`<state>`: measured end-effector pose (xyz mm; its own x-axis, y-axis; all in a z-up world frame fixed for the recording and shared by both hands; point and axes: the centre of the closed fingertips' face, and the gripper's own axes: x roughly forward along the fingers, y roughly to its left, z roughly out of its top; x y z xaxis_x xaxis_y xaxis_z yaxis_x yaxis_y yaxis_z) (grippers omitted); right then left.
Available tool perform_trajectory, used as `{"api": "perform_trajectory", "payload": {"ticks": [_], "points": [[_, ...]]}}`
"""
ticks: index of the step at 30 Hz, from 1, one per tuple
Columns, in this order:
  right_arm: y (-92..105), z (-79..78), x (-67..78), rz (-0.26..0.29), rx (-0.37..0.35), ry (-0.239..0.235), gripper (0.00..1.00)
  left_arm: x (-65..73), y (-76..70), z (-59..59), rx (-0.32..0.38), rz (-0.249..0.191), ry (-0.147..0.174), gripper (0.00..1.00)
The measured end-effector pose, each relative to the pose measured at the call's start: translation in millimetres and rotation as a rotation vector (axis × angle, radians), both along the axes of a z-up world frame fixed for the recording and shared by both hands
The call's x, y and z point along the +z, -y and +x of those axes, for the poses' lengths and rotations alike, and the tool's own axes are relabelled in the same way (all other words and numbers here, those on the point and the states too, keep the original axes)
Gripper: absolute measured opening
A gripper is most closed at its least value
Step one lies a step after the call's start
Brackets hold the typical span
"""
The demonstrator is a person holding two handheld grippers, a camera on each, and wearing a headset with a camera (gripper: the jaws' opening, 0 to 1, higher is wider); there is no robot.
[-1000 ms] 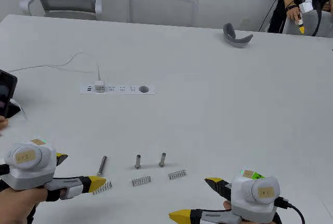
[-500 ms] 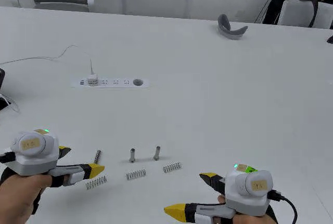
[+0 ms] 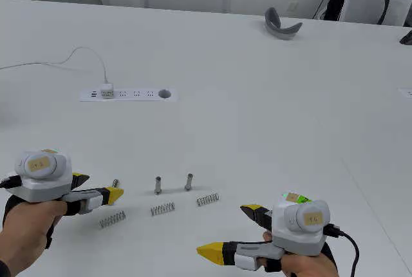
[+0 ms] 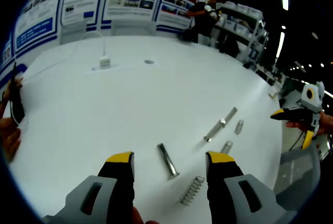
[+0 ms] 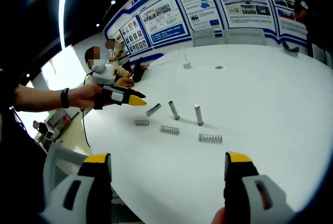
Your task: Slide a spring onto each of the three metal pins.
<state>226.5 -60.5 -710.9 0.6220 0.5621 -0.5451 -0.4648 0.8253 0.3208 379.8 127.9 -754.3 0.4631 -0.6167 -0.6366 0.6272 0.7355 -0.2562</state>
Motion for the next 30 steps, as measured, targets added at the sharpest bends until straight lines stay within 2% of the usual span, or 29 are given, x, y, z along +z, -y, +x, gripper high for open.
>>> {"api": "perform_trajectory", "payload": {"ticks": [5,15,22,26,28,30], "points": [[0.2,0.2,-1.7,0.001,0.001,-0.005,0.91,-11.6,1.0,2.6,0.013,0.026,-0.021,0.49],[3.3,-1.9,-5.1,0.003,-0.006,-0.017,0.91,-26.7,5.7,7.7,0.041,0.027,-0.056,0.37],[5.1,-3.0,-7.5,0.004,-0.007,-0.023,0.91,-30.9,11.5,9.1,0.042,0.029,-0.06,0.31],[4.4,-3.3,-7.3,0.004,-0.006,-0.024,0.91,-32.9,16.3,9.2,0.024,0.038,-0.049,0.28],[4.3,-3.0,-7.6,0.005,-0.006,-0.025,0.91,-36.1,17.2,8.5,0.003,0.064,-0.041,0.27],[3.9,-3.0,-7.3,0.006,-0.006,-0.025,0.91,-37.6,17.9,8.4,-0.002,0.073,-0.039,0.25]]}}
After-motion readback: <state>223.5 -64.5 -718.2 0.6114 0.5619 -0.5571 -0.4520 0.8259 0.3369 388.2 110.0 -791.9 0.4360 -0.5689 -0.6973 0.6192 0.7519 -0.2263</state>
